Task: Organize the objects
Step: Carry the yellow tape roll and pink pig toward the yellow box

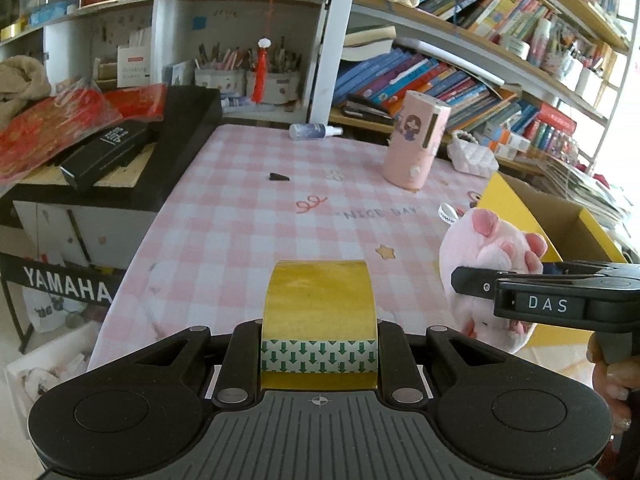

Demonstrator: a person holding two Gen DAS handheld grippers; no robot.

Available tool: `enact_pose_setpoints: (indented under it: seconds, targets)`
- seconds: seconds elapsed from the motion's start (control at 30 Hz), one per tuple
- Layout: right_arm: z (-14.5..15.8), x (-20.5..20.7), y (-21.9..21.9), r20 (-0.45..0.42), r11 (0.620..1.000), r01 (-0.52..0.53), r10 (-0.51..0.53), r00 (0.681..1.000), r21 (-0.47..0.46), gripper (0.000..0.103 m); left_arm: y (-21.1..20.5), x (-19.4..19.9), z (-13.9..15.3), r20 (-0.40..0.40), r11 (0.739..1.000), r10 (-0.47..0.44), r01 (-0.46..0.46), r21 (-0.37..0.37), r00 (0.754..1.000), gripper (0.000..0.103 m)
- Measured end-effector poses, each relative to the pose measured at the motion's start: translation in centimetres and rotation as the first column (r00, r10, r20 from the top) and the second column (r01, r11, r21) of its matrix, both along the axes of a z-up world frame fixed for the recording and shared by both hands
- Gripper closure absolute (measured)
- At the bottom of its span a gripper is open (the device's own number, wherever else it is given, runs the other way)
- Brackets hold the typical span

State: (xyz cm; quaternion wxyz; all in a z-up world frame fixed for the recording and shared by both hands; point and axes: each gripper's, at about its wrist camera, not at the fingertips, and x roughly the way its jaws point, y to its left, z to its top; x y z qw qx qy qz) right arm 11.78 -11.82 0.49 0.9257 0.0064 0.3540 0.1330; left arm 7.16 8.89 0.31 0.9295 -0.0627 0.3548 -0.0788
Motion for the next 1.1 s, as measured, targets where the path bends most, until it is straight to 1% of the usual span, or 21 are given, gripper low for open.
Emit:
enact_pose_setpoints:
  seconds: [0.23, 0.63, 0.87, 1.1]
  targets:
    - [-0.4, -4.4, 0.0, -0.019, 0.999, 0.033, -0.033, 0.999, 0.005, 0.042, -0.3, -3.5, 0.0, -0.008, 0.999, -0.051, 0.051, 0.009, 0.999, 0.084]
    - [-1.6, -11.0, -1.2, -0.056, 0.989, 0.143, -0.141, 0.988, 0.03, 0.042, -1.6, -8.0, -0.6, -0.034, 0.986, -0.163, 0.164, 0.03, 0.986, 0.084]
    - [-2.1, -13.8, -2.6, -0.075, 0.976, 0.214, -0.211, 0.975, 0.035, 0.042, -3.0, -9.4, -0.9, -0.045, 0.969, -0.242, 0.244, 0.028, 0.969, 0.084]
    - [-2.3, -16.0, -4.8, -0.095, 0.951, 0.309, -0.305, 0.948, 0.032, 0.042, -5.4, -10.0, -1.0, -0.044, 0.94, -0.338, 0.339, 0.028, 0.94, 0.084]
